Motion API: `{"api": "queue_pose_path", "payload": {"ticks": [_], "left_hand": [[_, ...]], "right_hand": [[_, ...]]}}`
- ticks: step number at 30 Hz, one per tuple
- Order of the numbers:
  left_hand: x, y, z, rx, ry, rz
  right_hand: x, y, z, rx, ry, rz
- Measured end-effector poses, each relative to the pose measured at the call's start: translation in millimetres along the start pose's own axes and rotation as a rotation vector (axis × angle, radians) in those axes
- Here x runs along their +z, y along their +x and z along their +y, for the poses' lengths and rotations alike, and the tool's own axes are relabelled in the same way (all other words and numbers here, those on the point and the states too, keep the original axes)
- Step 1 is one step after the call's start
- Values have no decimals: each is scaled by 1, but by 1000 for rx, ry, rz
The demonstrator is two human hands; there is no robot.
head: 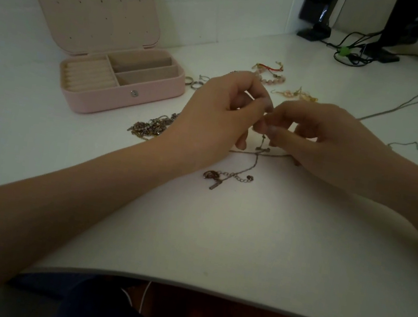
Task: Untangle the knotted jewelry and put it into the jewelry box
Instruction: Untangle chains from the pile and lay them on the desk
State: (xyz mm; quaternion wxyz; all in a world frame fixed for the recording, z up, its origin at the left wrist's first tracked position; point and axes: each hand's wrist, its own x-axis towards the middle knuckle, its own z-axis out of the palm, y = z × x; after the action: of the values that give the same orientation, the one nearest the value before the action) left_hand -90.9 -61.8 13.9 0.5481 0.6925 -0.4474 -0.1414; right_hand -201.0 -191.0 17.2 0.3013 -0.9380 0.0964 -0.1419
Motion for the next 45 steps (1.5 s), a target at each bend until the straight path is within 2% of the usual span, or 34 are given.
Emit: {"api": "queue_pose_path", "payload": {"ticks": [3,11,21,26,35,40,45], "left_hand": [[0,1,2,-29,-41,1],[0,2,-1,-56,7,44],[-2,0,1,-47,87,-13],[-4,2,1,-53,23,-30],[-6,-1,2,-49,-17,-100],[-5,-3,4,-99,32,-100],[-4,-3,4,-115,49,-85]], "right_hand": [[0,-1,-4,-9,35,-58],[-5,-1,-4,7,166,-7],[-11,0,-2,116,457,-36],[-12,-1,-3,146,506,-57],[-9,0,0,77,428,11],[-7,-1,3,-52,120,140],[-6,-3,0,-156,-9,181]]}}
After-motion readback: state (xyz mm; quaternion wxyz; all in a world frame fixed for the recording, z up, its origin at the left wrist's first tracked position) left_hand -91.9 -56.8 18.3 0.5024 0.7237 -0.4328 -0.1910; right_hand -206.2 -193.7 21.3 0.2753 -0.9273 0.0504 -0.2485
